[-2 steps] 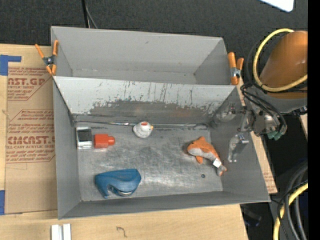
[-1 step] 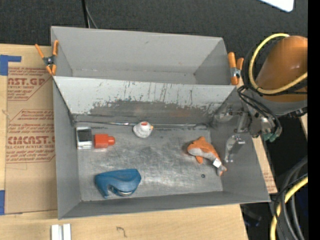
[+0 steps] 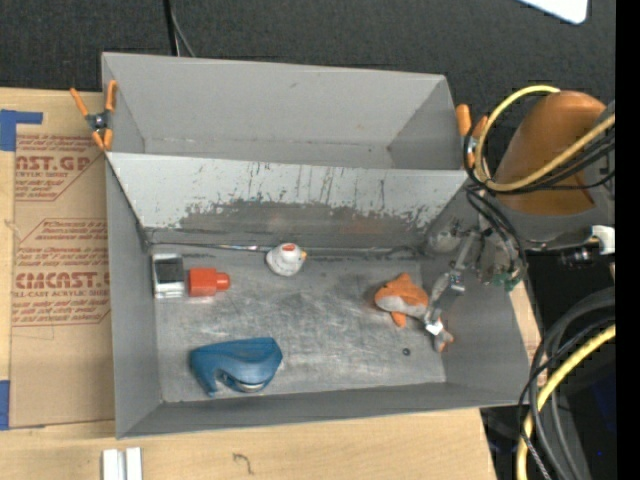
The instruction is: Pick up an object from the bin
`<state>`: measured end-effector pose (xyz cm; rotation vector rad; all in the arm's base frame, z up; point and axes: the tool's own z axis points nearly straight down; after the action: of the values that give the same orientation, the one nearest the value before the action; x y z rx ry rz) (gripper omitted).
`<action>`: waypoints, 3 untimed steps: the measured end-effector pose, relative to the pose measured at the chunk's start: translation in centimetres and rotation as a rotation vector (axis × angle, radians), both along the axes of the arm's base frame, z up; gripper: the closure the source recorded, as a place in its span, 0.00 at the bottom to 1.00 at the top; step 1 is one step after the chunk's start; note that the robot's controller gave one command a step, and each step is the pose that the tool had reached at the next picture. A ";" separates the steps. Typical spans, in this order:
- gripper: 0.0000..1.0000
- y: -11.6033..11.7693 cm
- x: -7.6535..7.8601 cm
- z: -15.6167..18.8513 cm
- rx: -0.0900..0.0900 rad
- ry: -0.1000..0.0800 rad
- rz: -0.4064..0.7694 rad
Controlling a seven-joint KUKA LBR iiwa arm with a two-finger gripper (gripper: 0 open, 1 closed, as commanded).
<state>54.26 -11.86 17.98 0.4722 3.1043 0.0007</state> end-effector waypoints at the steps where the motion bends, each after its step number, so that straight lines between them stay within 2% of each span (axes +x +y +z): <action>1: 0.00 -1.3 0.8 -2.3 0.000 0.003 -0.050; 2: 0.00 0.1 -0.8 -9.7 -0.001 -0.003 -0.115; 3: 1.00 -0.6 -0.8 -10.8 0.000 -0.005 -0.206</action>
Offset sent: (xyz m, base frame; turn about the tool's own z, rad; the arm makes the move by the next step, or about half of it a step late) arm -0.0137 0.0046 -0.1098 0.1265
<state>53.48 -12.49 7.13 0.7875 3.0342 0.0012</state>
